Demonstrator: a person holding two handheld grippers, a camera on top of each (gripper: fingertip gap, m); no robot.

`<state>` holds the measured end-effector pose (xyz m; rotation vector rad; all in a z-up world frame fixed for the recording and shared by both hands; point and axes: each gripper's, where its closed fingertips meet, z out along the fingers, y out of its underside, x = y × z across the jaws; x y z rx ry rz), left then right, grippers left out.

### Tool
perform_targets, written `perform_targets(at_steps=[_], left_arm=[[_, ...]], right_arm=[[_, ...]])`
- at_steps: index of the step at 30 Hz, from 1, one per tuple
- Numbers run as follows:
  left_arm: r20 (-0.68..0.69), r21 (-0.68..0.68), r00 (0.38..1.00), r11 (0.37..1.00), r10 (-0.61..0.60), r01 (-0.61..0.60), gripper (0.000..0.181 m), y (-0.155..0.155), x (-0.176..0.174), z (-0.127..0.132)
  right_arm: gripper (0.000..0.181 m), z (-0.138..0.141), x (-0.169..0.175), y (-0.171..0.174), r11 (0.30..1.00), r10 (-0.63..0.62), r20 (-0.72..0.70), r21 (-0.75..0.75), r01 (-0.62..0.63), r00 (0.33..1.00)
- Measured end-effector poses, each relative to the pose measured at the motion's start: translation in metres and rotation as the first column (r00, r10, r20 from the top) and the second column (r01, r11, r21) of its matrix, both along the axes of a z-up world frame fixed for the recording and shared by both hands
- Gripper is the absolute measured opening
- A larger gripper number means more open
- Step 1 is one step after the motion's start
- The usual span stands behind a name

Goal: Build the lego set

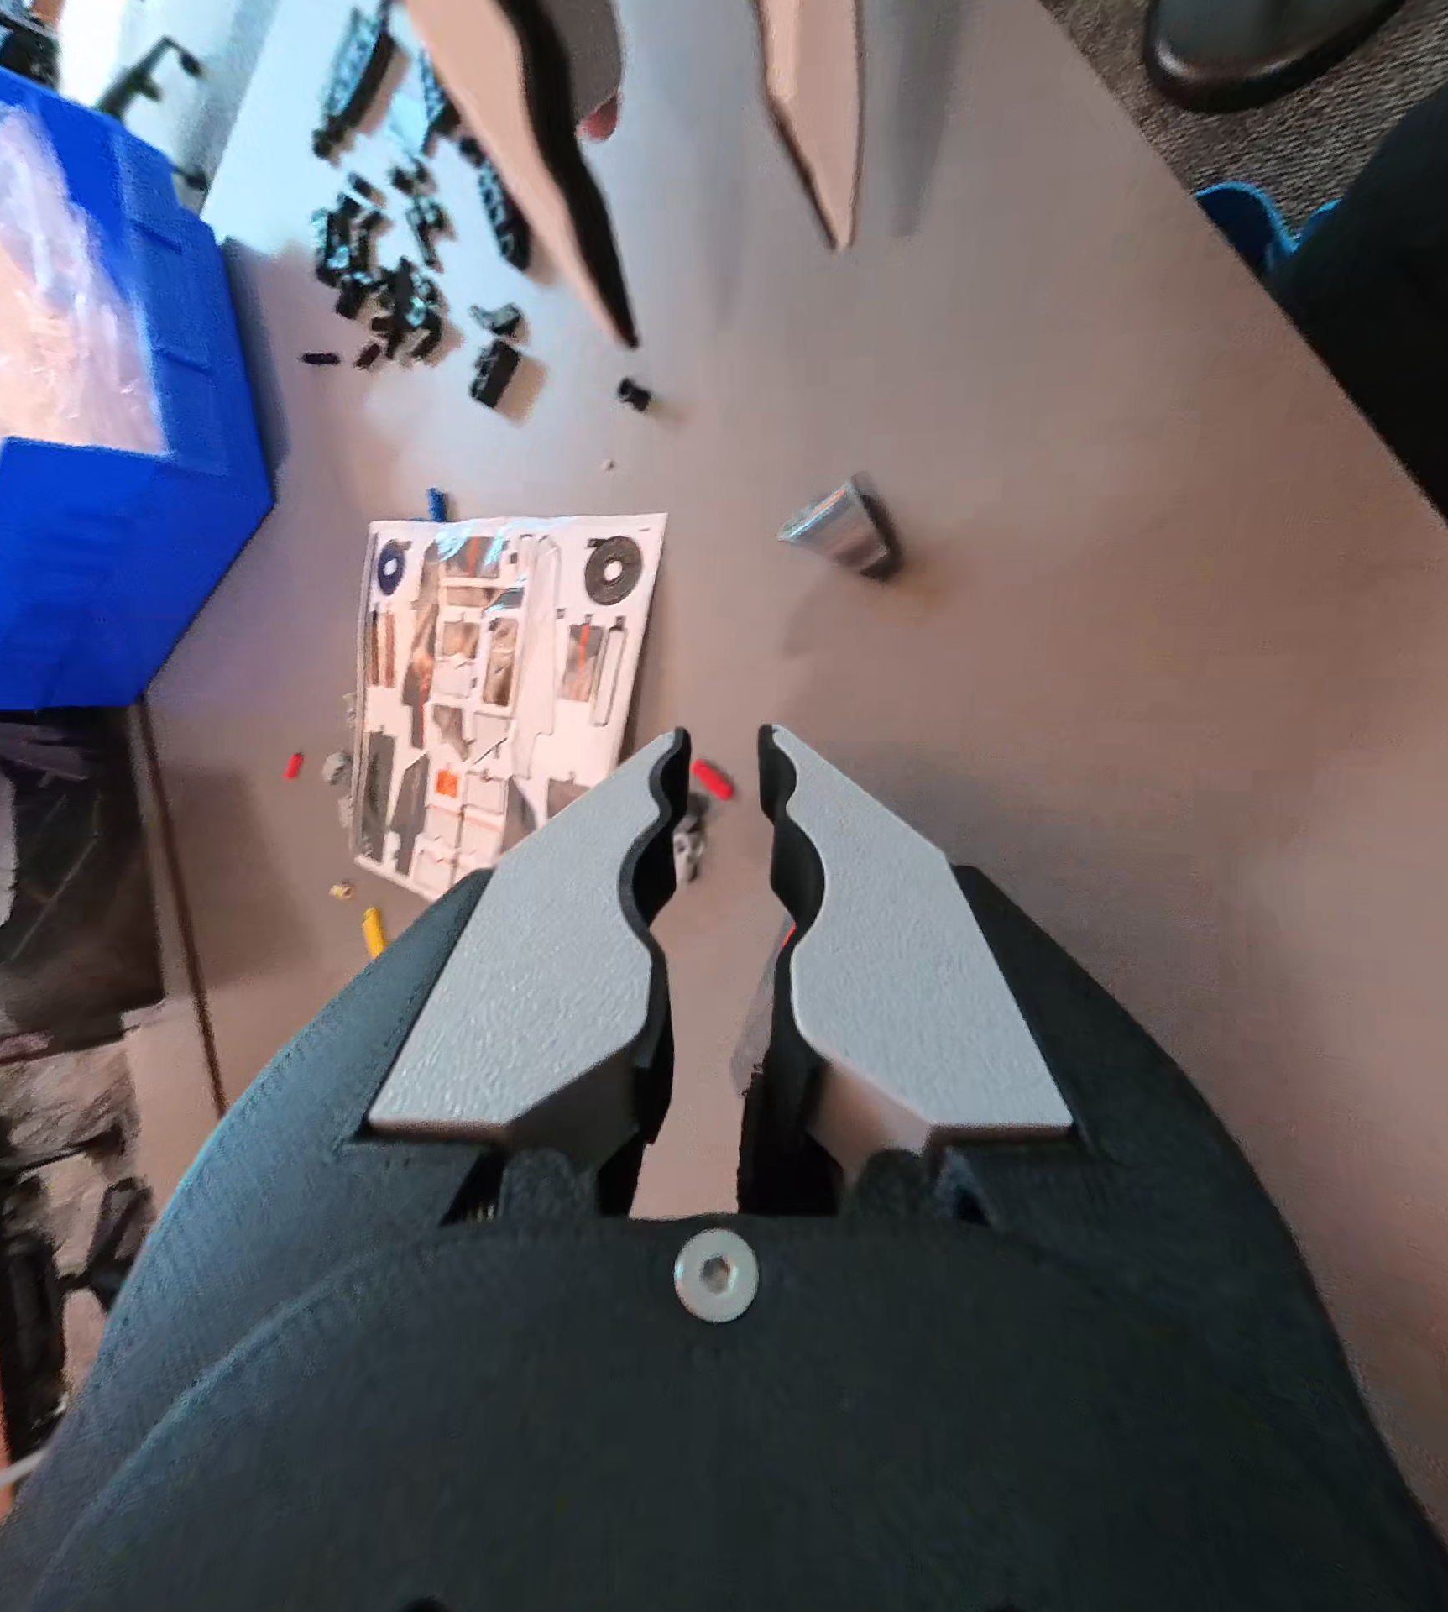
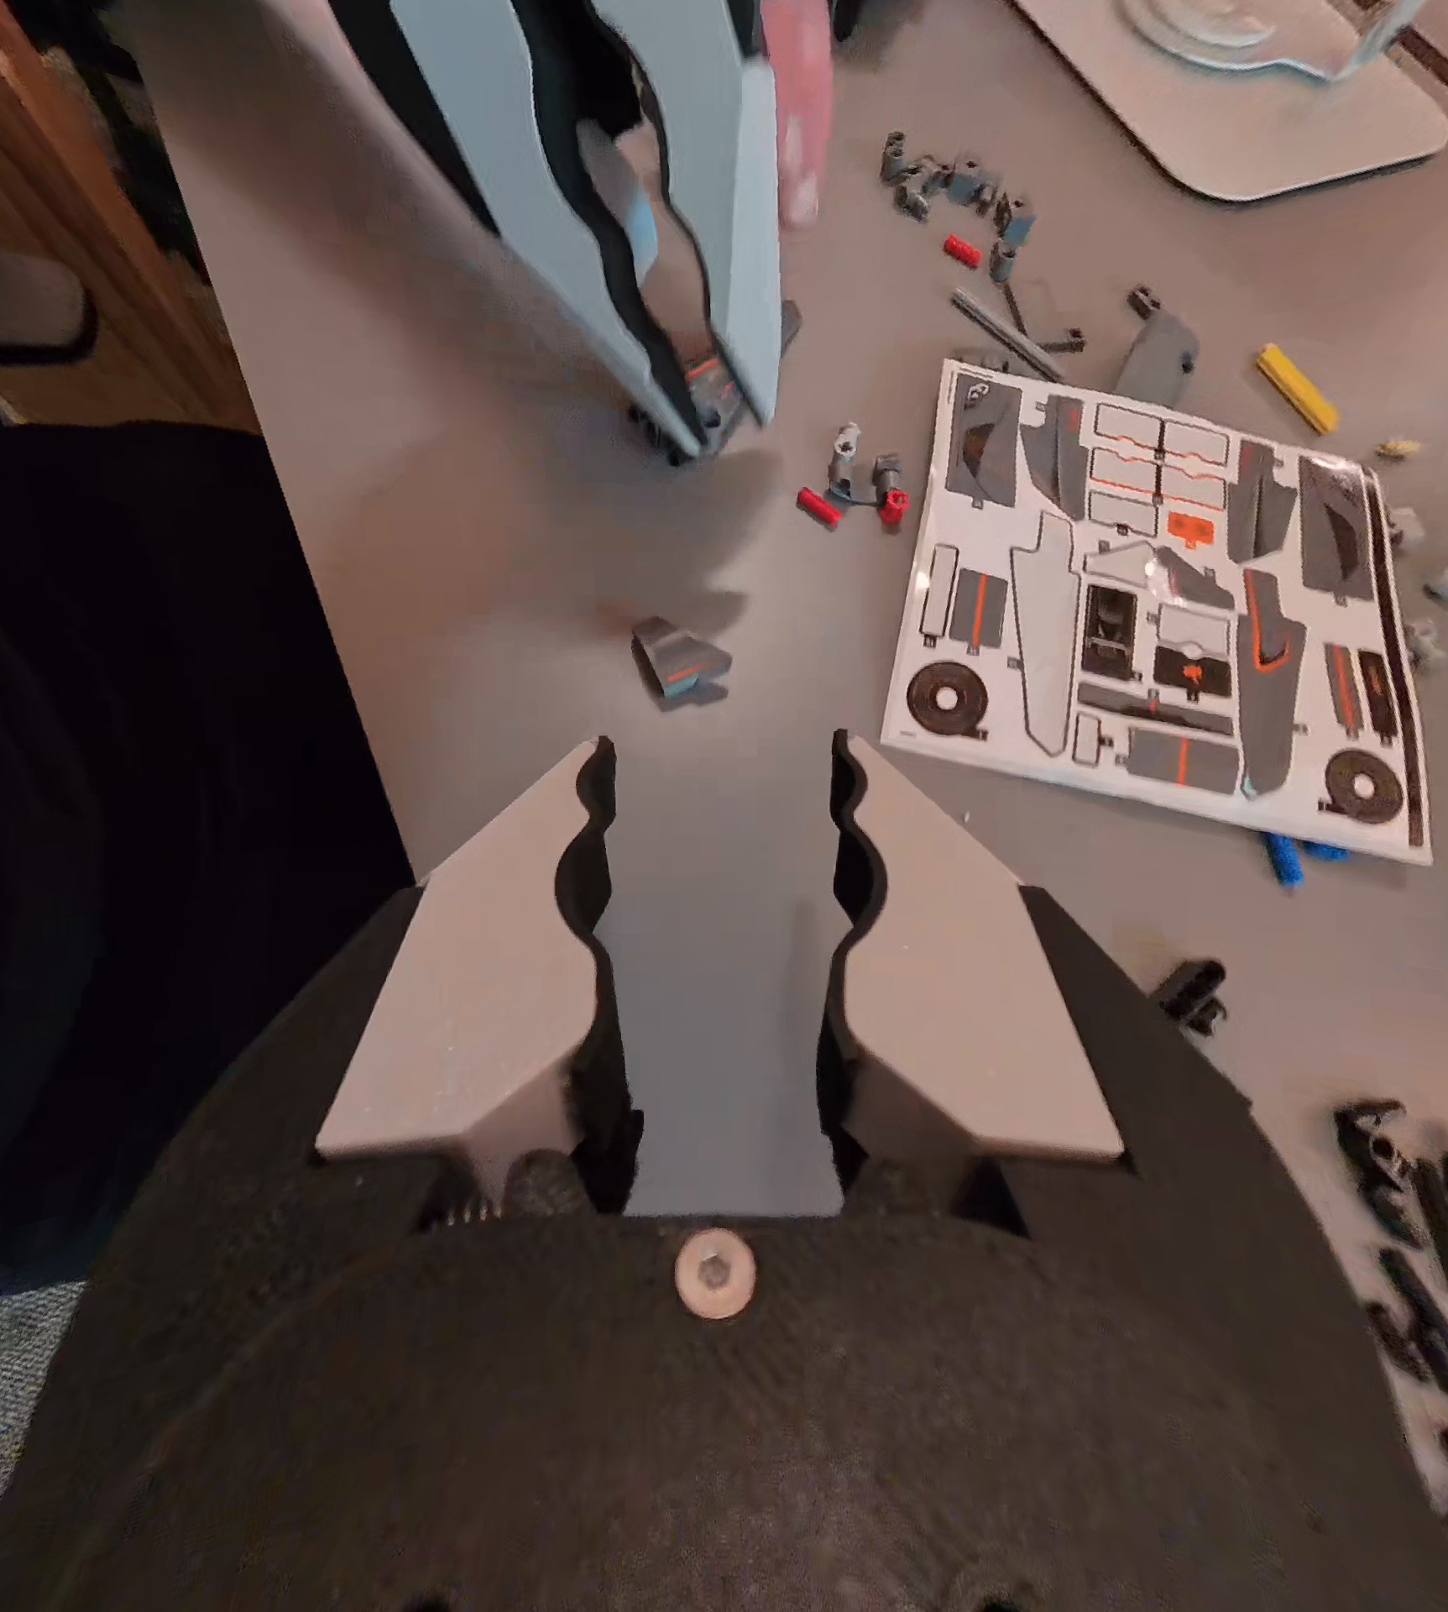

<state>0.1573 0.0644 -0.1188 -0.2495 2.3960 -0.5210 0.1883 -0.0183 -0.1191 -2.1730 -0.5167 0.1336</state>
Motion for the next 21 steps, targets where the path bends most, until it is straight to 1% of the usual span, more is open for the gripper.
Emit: perform_targets(at_steps=[3, 5, 7, 8, 10, 12, 14, 17, 21], left_arm=[[0.049, 0.03, 0.998, 0.998, 0.047, -0.048, 0.013, 0.015, 0.001, 0.016], [0.072, 0.056, 0.993, 0.994, 0.094, -0.098, 0.013, 0.028, 0.0, 0.024], [0.061, 0.072, 0.987, 0.986, 0.149, -0.153, 0.015, 0.043, -0.005, 0.026], [0.036, 0.082, 0.984, 0.981, 0.176, -0.179, 0.017, 0.051, -0.009, 0.025], [0.003, 0.097, 0.977, 0.973, 0.212, -0.211, 0.014, 0.063, -0.019, 0.021], [-0.057, 0.104, 0.968, 0.966, 0.244, -0.238, 0.016, 0.071, -0.03, 0.015], [-0.071, 0.102, 0.966, 0.965, 0.25, -0.243, 0.015, 0.075, -0.036, 0.012], [-0.082, 0.114, 0.962, 0.962, 0.259, -0.249, 0.017, 0.08, -0.037, 0.003], [-0.11, 0.114, 0.961, 0.963, 0.255, -0.243, 0.026, 0.085, -0.034, -0.01]], right_arm=[[0.05, -0.001, 0.002, -0.008, 1.0, -0.011, 0.008, 0.011, 0.011, 1.0], [0.051, -0.002, 0.001, -0.007, 1.0, -0.009, 0.033, 0.012, 0.008, 0.999], [0.052, -0.003, -0.003, -0.004, 1.0, 0.007, 0.056, 0.006, -0.007, 0.998], [0.053, -0.004, -0.004, -0.001, 1.0, 0.012, 0.064, 0.003, -0.013, 0.998], [0.055, -0.006, -0.008, 0.004, 1.0, 0.031, 0.072, -0.004, -0.031, 0.997], [0.059, -0.008, -0.012, 0.01, 0.999, 0.048, 0.075, -0.023, -0.046, 0.996], [0.06, -0.011, -0.017, 0.014, 0.997, 0.073, 0.083, -0.035, -0.07, 0.994], [0.063, -0.016, -0.021, 0.019, 0.995, 0.086, 0.094, -0.063, -0.08, 0.992], [0.066, -0.021, -0.025, 0.026, 0.993, 0.093, 0.091, -0.084, -0.086, 0.991]])
